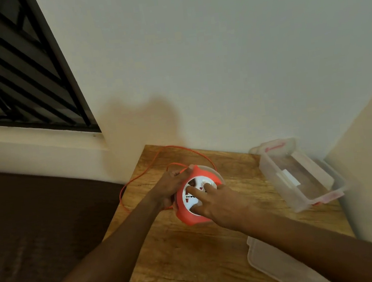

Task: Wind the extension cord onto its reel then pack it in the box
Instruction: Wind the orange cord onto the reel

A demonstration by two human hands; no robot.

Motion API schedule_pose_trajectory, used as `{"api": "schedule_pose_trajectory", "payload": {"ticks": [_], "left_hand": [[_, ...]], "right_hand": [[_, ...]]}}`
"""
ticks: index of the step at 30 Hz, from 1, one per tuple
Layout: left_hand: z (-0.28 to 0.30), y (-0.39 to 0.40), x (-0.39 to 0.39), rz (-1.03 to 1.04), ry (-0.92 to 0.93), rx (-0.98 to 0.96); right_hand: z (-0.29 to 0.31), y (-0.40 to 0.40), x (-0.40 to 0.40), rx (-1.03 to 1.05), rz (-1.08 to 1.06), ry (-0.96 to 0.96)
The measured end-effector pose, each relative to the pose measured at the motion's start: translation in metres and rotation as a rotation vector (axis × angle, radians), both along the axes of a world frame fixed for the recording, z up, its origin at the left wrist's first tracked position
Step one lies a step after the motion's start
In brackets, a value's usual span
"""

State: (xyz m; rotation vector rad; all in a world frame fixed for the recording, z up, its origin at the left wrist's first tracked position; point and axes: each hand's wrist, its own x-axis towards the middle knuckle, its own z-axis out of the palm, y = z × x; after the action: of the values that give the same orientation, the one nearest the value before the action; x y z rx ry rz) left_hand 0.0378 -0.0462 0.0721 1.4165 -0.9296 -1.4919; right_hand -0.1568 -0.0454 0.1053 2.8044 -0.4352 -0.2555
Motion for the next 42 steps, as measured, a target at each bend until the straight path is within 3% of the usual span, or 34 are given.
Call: {"api": "schedule_pose_trajectory", "payload": {"ticks": [11,17,19,24,27,28,30,34,36,39,42], "left_hand": [[0.003,-0.004,-0.007,-0.027,-0.038,-0.001],[-0.007,-0.006,-0.011,0.115,-0.025,-0.020],[-0.010,-0.008,-0.012,0.180,-0.022,-0.065],[-0.019,-0.008,-0.020,0.323,0.017,-0.066],[-0.024,-0.004,-0.022,0.289,-0.034,-0.035],[-0.026,-0.004,-0.022,0.287,-0.022,-0.029],[-0.026,-0.004,-0.020,0.279,0.031,-0.012],[-0.019,-0.008,-0.014,0.148,0.045,0.025],[-0.016,-0.009,-0.008,0.076,0.012,0.033],[-0.014,-0.009,-0.004,0.001,-0.006,0.037],[-0.013,-0.009,-0.004,-0.039,-0.027,0.057]], "right_hand": [[0.005,-0.012,0.002,0.009,-0.096,0.190],[0.008,-0.025,-0.003,0.193,-0.351,0.009],[0.000,-0.022,-0.003,0.291,-0.509,-0.159],[-0.031,0.008,0.012,1.048,-1.065,-1.125],[-0.045,0.019,0.016,1.403,-1.199,-1.269],[-0.045,0.019,0.013,1.414,-1.190,-1.222],[-0.042,0.013,0.007,1.234,-1.094,-1.005],[-0.031,0.001,-0.008,0.491,-0.785,-0.580],[-0.028,-0.009,-0.018,0.236,-0.523,-0.442],[-0.020,-0.020,-0.026,0.160,-0.167,-0.254],[-0.009,-0.024,-0.024,0.157,0.028,-0.050]]}}
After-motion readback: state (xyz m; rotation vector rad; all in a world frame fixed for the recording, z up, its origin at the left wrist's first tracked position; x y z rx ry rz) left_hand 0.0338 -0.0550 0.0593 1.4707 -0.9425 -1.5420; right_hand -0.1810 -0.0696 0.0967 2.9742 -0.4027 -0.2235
